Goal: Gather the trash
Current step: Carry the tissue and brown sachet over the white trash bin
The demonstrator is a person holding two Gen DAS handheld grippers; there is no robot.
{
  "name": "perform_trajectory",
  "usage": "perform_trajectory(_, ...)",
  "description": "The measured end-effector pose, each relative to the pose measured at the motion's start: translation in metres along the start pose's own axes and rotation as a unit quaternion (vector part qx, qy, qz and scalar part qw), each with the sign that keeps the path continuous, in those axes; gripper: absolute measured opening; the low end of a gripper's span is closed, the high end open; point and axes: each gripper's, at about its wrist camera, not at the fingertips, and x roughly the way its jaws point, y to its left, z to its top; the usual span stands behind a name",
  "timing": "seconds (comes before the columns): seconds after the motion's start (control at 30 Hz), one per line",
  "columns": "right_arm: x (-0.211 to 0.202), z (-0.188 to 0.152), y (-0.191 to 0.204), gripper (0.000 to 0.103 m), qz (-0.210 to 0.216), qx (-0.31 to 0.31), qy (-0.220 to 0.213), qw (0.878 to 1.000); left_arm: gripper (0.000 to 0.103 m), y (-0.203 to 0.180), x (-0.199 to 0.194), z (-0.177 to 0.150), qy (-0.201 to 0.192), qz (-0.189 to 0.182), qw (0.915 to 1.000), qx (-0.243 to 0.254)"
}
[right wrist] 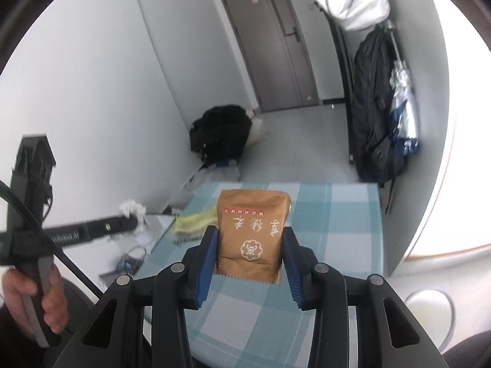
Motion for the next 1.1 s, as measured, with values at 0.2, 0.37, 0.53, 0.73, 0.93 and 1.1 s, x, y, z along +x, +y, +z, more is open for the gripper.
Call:
perform_trajectory(0.2, -0.04, 0.031, -0.022, 0.04, -0.017, 0.004, -0.039, 0.999, 0.01, -0.04, -0.002, 0.017, -0.009, -0.027, 0.999, 0.033)
perform_trajectory(0.37, -0.08, 0.051, -0.051, 0.04, -0.03, 0.031, -0.068, 0.997, 0.011, -0.089, 0.006, 0.027, 0.002, -0.059, 0.9955, 0.074)
perform_trajectory(0.53, -0.113, 0.061, -0.088, 0.04, -0.063, 0.045, -0.091, 0.993, 0.01, -0.136, 0.023, 0.036, 0.015, -0.093, 0.9902, 0.103)
perform_trajectory(0.73, -0.139, 0.05, -0.15, 0.04, -0.115, 0.087, -0.098, 0.985, 0.011, -0.188, 0.055, 0.036, 0.05, -0.122, 0.9803, 0.148)
perform_trajectory(0.93, -0.146, 0.018, -0.217, 0.04, -0.164, 0.141, -0.077, 0.973, 0.011, -0.23, 0.103, 0.029, 0.09, -0.13, 0.973, 0.168)
perform_trajectory(1.1, -0.142, -0.019, -0.264, 0.04, -0.192, 0.181, -0.04, 0.964, 0.011, -0.263, 0.148, 0.013, 0.141, -0.149, 0.9603, 0.189)
